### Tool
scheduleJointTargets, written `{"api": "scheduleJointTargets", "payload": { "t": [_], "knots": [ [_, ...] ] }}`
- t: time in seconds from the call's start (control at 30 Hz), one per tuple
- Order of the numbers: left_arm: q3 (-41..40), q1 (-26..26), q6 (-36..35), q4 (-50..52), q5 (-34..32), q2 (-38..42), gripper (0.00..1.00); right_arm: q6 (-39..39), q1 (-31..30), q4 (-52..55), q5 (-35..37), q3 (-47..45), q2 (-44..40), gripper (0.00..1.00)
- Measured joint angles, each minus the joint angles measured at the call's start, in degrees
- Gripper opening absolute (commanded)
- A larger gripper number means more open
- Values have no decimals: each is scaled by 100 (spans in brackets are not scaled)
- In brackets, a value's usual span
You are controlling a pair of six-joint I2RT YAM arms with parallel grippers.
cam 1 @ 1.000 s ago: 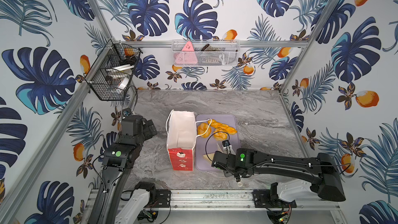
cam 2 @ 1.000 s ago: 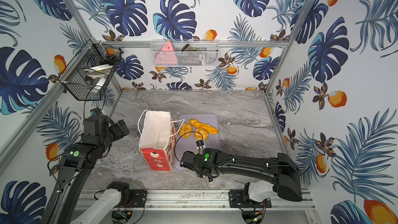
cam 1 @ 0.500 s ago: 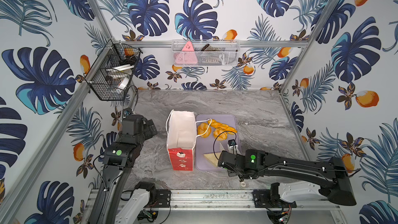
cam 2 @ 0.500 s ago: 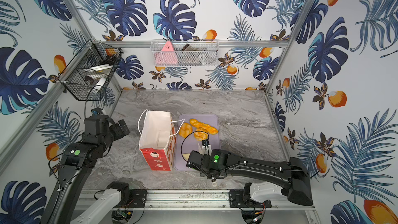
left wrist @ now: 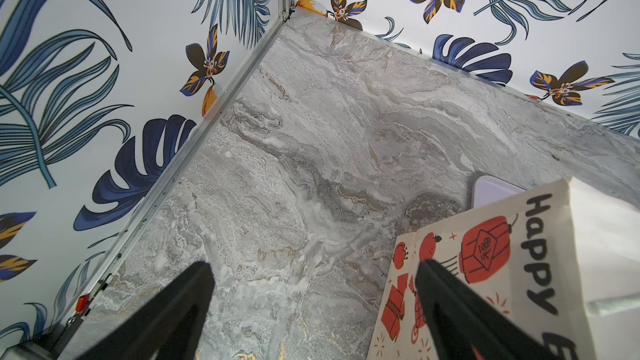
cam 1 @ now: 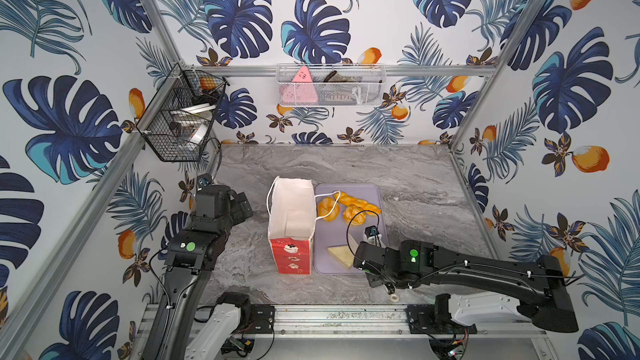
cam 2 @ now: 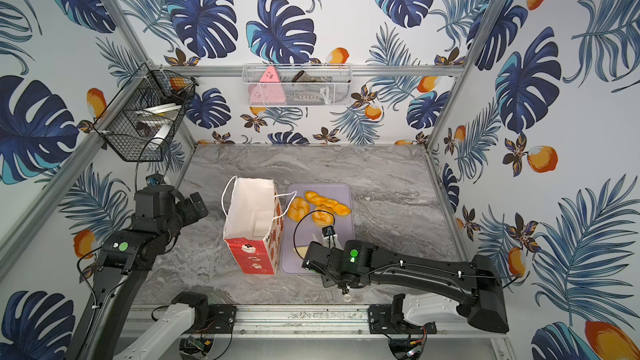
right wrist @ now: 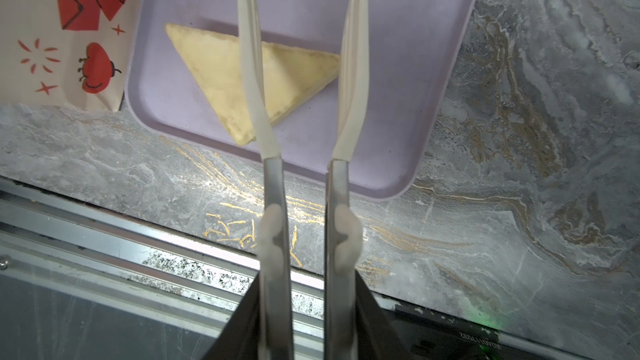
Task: Pack bread into a paper bag
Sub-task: Pick up the fake bread from the plate.
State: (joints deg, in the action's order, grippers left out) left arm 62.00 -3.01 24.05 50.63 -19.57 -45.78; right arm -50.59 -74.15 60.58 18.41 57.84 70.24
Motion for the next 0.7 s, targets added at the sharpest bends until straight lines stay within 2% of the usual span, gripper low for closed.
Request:
{"api": "scheduleJointTargets", "payload": {
  "t": [0.07, 0.2, 0.5, 0.57, 0.7],
  "knots": [
    [0, 0, 0, 0, -2, 7, 99, -92, -4, 42, 15, 0, 2, 34],
    [0, 0, -2, 0, 0, 4, 99, -254, -9, 208, 57, 33, 87, 36],
    [22, 0, -15, -2, 0, -13, 99, -511, -17, 372, 74, -61, -146, 48],
    [22, 0, -17, -2, 0, -15, 99, -511, -17, 284, -55, -166, -273, 55],
    [22, 0, -17, -2, 0, -15, 99, -496, -74, 63, -341, -234, -350, 56]
  ]
}}
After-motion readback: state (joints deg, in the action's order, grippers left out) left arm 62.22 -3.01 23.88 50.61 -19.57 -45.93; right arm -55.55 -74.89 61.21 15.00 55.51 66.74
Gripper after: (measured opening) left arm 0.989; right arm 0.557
